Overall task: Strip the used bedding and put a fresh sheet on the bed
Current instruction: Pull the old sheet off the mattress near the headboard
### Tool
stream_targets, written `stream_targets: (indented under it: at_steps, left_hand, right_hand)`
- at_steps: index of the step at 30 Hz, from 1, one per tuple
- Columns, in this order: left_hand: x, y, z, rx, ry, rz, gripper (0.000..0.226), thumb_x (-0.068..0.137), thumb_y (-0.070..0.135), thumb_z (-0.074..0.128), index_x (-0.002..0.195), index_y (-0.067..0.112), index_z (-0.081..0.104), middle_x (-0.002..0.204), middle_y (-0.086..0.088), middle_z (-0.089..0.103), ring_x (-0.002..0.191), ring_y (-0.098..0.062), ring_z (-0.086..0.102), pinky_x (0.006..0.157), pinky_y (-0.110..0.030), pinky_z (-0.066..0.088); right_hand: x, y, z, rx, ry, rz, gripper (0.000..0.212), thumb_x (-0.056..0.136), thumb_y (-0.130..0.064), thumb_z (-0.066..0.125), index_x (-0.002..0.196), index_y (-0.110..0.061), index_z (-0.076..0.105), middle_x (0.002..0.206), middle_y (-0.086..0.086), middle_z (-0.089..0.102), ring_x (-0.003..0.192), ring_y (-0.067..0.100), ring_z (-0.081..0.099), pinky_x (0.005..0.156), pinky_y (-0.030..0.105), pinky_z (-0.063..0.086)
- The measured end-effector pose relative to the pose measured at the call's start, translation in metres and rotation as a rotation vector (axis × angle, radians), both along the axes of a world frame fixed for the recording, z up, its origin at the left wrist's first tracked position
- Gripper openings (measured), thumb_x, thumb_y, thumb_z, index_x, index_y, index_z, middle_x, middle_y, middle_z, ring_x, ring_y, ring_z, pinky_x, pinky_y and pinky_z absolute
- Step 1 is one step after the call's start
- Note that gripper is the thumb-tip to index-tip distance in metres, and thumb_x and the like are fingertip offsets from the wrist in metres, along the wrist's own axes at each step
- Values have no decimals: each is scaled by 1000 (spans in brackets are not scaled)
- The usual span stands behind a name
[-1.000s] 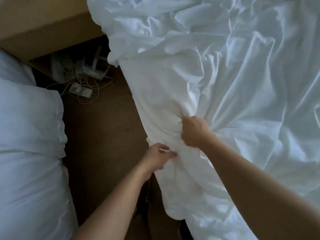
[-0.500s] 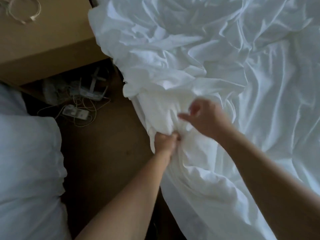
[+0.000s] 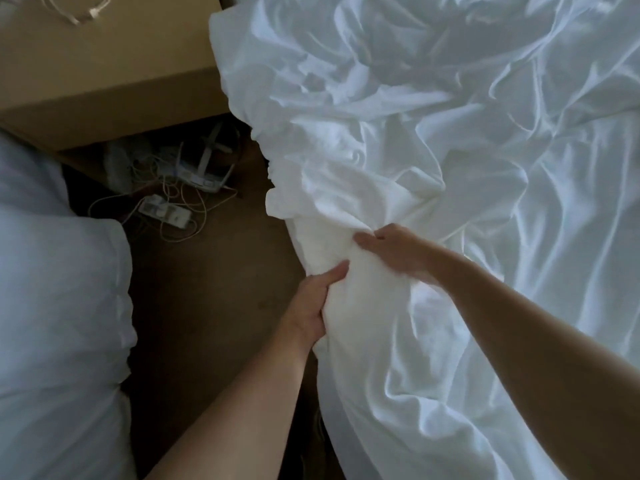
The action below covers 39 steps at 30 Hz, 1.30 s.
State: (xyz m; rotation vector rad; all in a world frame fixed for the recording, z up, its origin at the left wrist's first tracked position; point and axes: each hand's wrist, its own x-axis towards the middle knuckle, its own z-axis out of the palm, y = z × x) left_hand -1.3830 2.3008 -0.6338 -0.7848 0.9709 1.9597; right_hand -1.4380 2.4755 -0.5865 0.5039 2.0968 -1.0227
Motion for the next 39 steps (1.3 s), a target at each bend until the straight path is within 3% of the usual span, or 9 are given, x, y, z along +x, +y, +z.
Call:
stream_targets:
  at_steps: [3, 6, 9, 15, 22, 26, 31, 35, 39]
  left_hand:
    - [3, -15, -6, -518, 141, 41, 38, 78, 15, 84, 114, 15, 73, 109, -10, 76, 99, -31, 73, 85, -46, 61]
    - [16, -35, -15, -1268, 326, -253, 36, 83, 17, 76, 117, 13, 66, 108, -9, 71, 103, -34, 68, 88, -42, 57]
    - [2, -29, -19, -1180, 264, -443, 44, 73, 33, 82, 111, 17, 67, 102, -4, 72, 96, -29, 69, 80, -39, 58]
    - [-64, -45, -11, -393, -114, -82, 63, 65, 49, 91, 117, 20, 72, 104, -6, 78, 98, -29, 75, 91, -47, 58]
    - [-59, -57, -11, -1614, 541, 47, 34, 84, 32, 79, 104, 7, 69, 92, -4, 72, 86, -27, 71, 71, -29, 52]
    - [-35, -22, -31, -1259, 171, -697, 37, 96, 33, 62, 119, 4, 64, 124, -16, 64, 112, -34, 64, 87, -36, 52]
    - [-50, -48, -43, -674, -135, -353, 50, 74, 49, 85, 110, 18, 71, 100, 2, 73, 83, -13, 67, 62, -25, 52]
    - [-47, -67, -54, -516, -74, -92, 49, 77, 54, 76, 114, 23, 71, 97, 2, 79, 84, -19, 76, 67, -29, 57]
    - [-22, -83, -55, -533, -4, 101, 42, 92, 59, 57, 109, 25, 75, 98, 7, 78, 86, -10, 75, 71, -30, 56]
  right_hand:
    - [-43, 18, 16, -32, 330, -183, 51, 79, -71, 64, 74, -21, 66, 69, -5, 70, 61, 12, 65, 55, 27, 46]
    - [-100, 19, 9, 359, 617, -72, 83, 63, -83, 62, 125, -28, 55, 117, 2, 64, 104, 20, 62, 83, 32, 46]
    - [-119, 3, -30, 366, 252, 181, 109, 61, -83, 67, 144, -24, 29, 139, 13, 49, 126, 35, 51, 101, 50, 44]
    - [-124, -17, -85, 568, 372, 427, 37, 98, -36, 42, 119, -16, 64, 120, 16, 67, 110, 38, 63, 79, 42, 41]
    - [-154, -16, -62, 513, 754, 81, 43, 97, -40, 38, 94, -10, 68, 100, 22, 69, 93, 43, 65, 69, 41, 45]
    - [-132, -30, -71, 546, 245, 367, 35, 96, -28, 47, 119, -13, 68, 126, 14, 66, 116, 35, 63, 92, 44, 50]
    - [-155, -69, -38, 390, 663, 65, 32, 81, -51, 50, 92, -21, 54, 95, 5, 65, 89, 32, 63, 68, 34, 43]
    - [-110, -112, -48, 404, 604, 538, 86, 69, -89, 50, 120, -20, 44, 112, 3, 58, 96, 26, 58, 73, 39, 47]
    - [-66, -103, -66, 550, 454, 680, 54, 97, -67, 35, 112, -20, 56, 87, 6, 57, 87, 35, 67, 69, 40, 51]
